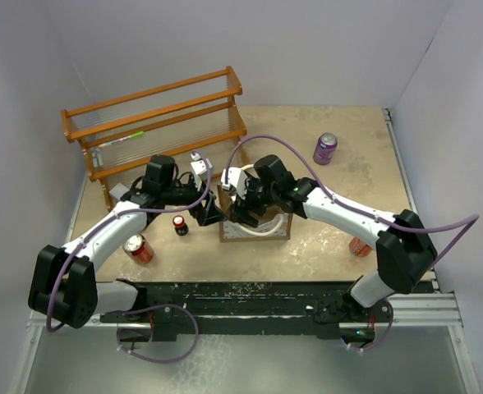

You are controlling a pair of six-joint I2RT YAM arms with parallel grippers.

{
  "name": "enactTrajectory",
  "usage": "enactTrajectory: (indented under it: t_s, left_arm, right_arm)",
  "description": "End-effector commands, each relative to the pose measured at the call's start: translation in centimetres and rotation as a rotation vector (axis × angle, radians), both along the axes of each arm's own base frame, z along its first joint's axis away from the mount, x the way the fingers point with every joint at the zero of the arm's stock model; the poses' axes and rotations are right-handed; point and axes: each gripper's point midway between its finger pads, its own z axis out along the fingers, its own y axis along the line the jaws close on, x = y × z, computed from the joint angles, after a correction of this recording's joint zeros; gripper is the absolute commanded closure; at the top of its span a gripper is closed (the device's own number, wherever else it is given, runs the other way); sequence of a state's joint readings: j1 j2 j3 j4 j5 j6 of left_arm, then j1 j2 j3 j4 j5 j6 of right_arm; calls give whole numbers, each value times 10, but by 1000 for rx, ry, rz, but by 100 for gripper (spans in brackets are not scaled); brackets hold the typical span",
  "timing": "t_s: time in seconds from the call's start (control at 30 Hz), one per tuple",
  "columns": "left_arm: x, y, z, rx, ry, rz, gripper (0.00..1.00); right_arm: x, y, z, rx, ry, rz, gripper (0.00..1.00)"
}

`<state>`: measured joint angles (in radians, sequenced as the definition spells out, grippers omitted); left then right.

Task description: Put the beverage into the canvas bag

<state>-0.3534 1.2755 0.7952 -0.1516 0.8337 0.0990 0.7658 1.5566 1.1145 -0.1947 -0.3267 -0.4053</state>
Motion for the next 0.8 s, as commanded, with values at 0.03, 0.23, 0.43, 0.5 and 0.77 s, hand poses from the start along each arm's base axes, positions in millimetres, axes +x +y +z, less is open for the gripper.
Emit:
enactTrajectory:
  t_s: [0.03, 0.23, 0.43, 0.5, 0.77]
  left_arm:
    - [15, -3, 24, -20, -83, -4, 1]
    - [17, -3, 24, -16, -77, -1, 1]
    - [18, -4, 27, -16, -75, -3, 1]
    - [19, -3, 27, -13, -80, -2, 1]
    - [19, 0, 36, 5, -136, -7, 1]
  right_arm:
    - [-12, 0, 37, 49, -57, 75, 19]
    - [-19, -6, 46, 50, -92, 117, 19]
    - [-20, -13, 56, 60, -136, 110, 20]
    - [-18, -16, 65, 78, -150, 90, 20]
    - [-6, -45, 126, 198, -219, -19, 20]
